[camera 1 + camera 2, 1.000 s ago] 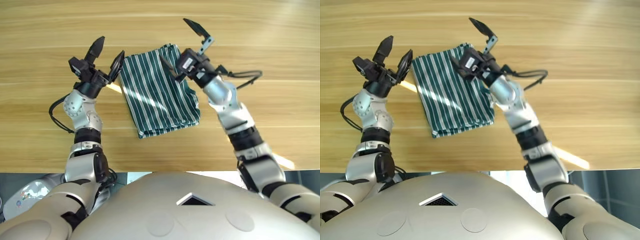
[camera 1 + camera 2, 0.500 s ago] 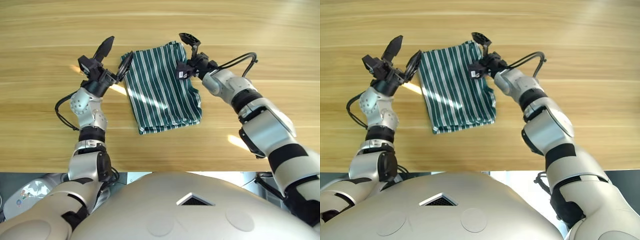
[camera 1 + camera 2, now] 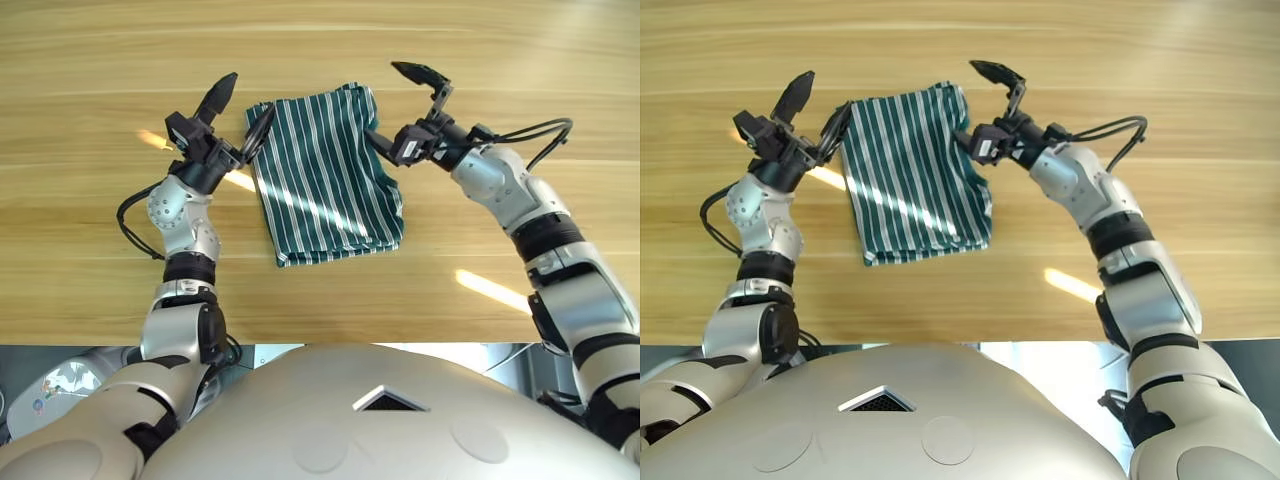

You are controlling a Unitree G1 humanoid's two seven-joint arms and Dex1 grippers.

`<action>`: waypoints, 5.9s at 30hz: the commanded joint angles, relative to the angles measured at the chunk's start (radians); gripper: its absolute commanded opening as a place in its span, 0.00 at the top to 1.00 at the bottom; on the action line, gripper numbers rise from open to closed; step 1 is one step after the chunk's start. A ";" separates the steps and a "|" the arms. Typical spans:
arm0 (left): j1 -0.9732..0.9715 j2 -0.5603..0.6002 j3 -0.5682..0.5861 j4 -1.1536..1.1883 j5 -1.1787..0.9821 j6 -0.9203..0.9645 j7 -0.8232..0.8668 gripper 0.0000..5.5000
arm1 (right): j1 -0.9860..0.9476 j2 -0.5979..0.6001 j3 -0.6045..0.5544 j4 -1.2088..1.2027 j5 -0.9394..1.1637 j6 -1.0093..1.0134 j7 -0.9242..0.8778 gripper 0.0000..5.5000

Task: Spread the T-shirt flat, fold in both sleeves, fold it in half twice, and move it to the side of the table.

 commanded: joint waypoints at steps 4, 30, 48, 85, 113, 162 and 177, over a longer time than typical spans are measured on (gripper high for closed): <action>0.009 0.011 -0.004 -0.012 0.004 0.004 0.001 0.33 | 0.108 -0.050 -0.098 -0.219 0.096 0.103 0.130 0.02; 0.012 0.014 -0.023 -0.024 0.024 -0.003 -0.002 0.33 | 0.401 -0.260 0.045 -0.473 0.178 0.167 0.616 0.02; 0.369 0.405 -0.204 -0.738 0.001 0.143 -0.299 0.33 | 0.433 -0.313 -0.246 -0.714 0.588 0.252 0.734 0.02; 0.590 0.667 -0.580 -0.727 0.688 -0.170 0.108 0.36 | 0.703 -0.349 -0.092 -0.645 0.373 0.168 0.896 0.14; 0.527 0.698 -0.674 -0.712 0.644 -0.157 0.160 0.80 | 0.699 -0.367 -0.103 -0.664 0.381 0.164 0.899 0.99; 0.605 0.697 -0.620 -0.760 0.590 -0.137 0.219 0.13 | 0.753 -0.436 -0.160 -0.751 0.501 0.143 0.936 0.99; 0.558 0.708 -0.645 -0.701 0.586 -0.189 0.208 0.40 | 0.737 -0.420 -0.148 -0.751 0.492 0.150 0.935 0.99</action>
